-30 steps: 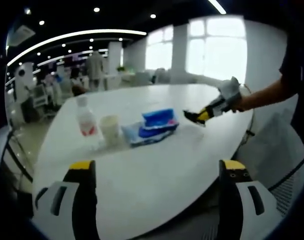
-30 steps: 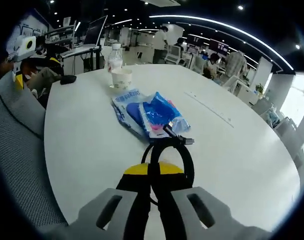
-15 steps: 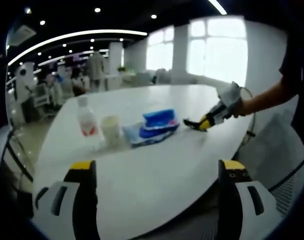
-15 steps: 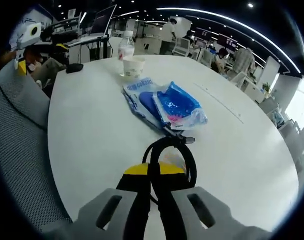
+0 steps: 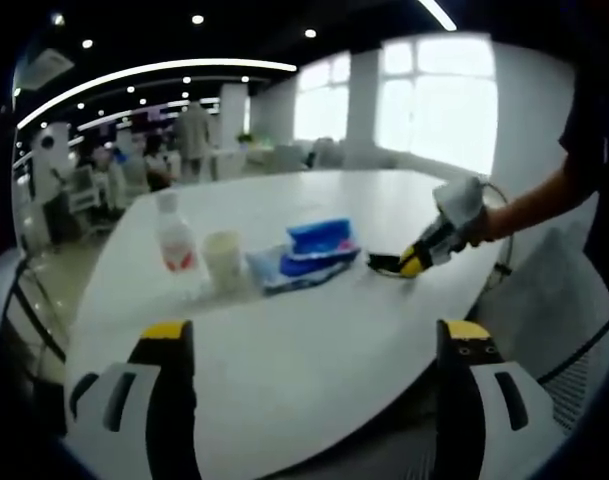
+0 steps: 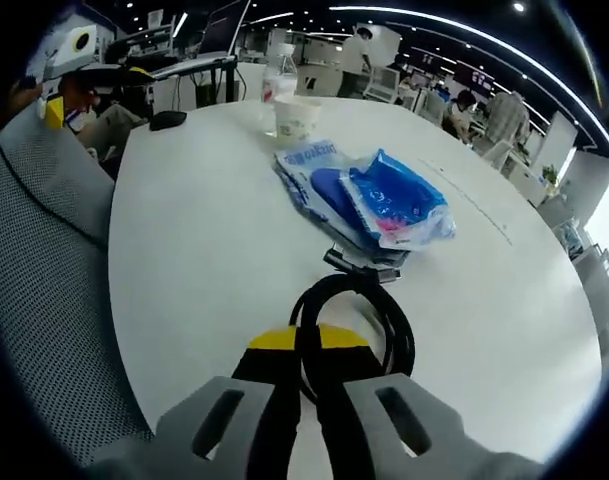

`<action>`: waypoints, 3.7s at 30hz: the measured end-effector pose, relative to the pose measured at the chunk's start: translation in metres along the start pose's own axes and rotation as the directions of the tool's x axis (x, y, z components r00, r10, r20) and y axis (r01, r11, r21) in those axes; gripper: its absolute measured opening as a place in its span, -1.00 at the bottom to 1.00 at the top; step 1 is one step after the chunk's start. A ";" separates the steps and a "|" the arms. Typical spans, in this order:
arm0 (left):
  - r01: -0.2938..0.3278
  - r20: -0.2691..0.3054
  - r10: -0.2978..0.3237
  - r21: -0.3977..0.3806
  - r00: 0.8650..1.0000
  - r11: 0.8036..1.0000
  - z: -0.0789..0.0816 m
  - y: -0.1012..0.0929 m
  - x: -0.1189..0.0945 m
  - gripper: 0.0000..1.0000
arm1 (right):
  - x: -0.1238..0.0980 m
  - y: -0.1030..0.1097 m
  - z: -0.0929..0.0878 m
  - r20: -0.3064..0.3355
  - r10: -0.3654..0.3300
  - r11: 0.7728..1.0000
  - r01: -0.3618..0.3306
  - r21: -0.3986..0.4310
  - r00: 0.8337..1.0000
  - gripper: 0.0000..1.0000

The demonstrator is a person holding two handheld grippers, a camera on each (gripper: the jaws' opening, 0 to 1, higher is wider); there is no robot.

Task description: Arrange the tabletop items into an orderly group along one side of the table until the central work area is clear of visible clutter.

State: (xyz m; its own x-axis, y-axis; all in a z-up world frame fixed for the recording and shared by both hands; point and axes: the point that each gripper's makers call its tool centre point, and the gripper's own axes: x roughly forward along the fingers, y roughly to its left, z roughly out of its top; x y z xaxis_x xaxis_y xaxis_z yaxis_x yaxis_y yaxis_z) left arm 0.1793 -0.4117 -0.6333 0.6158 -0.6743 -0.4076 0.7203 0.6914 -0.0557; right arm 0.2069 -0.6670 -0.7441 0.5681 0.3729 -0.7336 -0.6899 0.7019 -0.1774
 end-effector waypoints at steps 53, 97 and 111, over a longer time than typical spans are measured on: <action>-0.008 0.014 0.008 0.025 1.000 1.000 0.005 -0.001 0.000 0.99 | -0.010 -0.065 0.034 0.119 -0.225 0.911 0.165 0.377 0.967 0.13; -0.006 0.022 0.006 0.006 1.000 1.000 0.007 -0.001 0.000 0.97 | 0.038 -0.130 0.056 0.054 -0.461 0.657 0.300 0.691 0.885 -0.48; -0.001 0.017 0.001 0.007 1.000 1.000 0.006 -0.002 0.000 0.93 | 0.035 -0.133 0.050 0.023 -0.453 0.662 0.319 0.678 0.891 -0.99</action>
State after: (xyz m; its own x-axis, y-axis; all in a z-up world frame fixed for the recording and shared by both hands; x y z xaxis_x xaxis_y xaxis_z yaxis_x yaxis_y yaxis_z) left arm 0.1797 -0.4147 -0.6274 0.6221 -0.6777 -0.3921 0.7215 0.6907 -0.0491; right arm 0.3415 -0.7166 -0.7135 0.8289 0.0285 -0.5587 0.0284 0.9953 0.0929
